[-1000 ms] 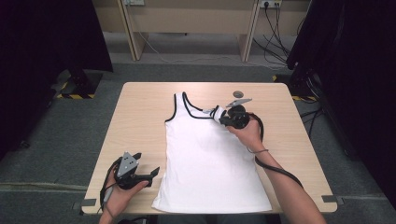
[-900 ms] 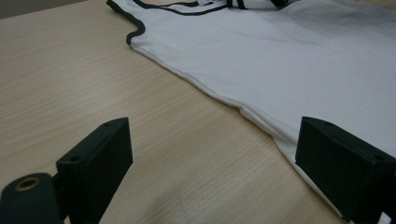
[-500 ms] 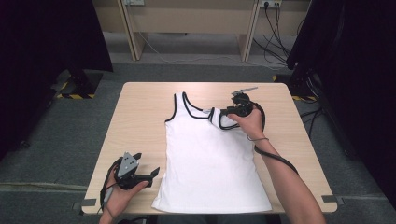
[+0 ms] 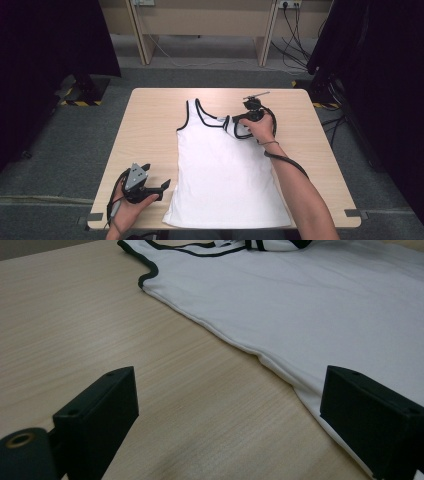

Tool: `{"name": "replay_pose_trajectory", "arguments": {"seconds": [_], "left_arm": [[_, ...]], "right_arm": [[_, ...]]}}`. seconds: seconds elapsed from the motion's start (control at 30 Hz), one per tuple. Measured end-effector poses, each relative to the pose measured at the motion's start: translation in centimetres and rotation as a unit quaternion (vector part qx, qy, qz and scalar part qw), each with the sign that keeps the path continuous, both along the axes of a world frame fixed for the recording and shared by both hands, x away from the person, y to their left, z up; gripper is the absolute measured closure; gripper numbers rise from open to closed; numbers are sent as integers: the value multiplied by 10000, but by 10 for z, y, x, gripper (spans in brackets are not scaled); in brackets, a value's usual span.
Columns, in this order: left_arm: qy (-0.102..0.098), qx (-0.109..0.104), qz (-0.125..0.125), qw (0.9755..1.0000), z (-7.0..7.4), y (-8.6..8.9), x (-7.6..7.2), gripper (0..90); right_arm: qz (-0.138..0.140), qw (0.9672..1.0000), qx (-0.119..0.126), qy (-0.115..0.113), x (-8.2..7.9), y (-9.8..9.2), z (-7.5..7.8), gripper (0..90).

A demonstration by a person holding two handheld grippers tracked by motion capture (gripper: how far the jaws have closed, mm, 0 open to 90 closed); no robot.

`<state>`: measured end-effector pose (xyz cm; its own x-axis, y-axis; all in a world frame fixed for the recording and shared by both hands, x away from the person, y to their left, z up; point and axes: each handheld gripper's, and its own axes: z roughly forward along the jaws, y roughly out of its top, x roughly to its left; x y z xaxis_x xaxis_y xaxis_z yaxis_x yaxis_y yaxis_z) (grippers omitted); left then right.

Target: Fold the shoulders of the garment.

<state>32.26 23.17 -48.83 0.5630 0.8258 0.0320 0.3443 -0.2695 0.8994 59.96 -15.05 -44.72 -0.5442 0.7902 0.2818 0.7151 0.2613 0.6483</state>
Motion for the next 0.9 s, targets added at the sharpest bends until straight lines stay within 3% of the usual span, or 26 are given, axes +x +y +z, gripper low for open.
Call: {"name": "replay_pose_trajectory", "arguments": {"seconds": [0.17,0.3,0.4,0.53,0.6,0.63,0.7,0.77,0.83,0.9], "left_arm": [[4,-7,9,10000,0,0,0,80],[15,16,16,10000,0,0,0,81],[25,10,21,10000,0,0,1,81],[15,5,25,10000,0,0,0,81],[11,19,23,10000,0,-1,0,81],[10,23,27,10000,0,-1,0,81],[19,29,29,10000,0,-1,0,81],[25,29,29,10000,0,-1,1,81],[25,23,33,10000,0,-1,1,81],[37,29,39,10000,0,-1,1,81]], "right_arm": [[361,9991,83,-227,-16,5,14,816],[876,9954,236,-323,-36,15,21,812],[1429,9891,232,-283,-58,26,20,781],[2037,9785,186,-256,-84,33,15,652],[2075,9771,120,-446,-90,24,21,612],[1988,9786,82,-518,-89,19,24,600],[1640,9833,-241,-755,-82,0,33,589],[1226,9856,-697,-934,-72,-21,39,572],[909,9873,-916,-925,-60,-42,42,556],[711,9870,-1187,-819,-50,-59,39,541]]}}
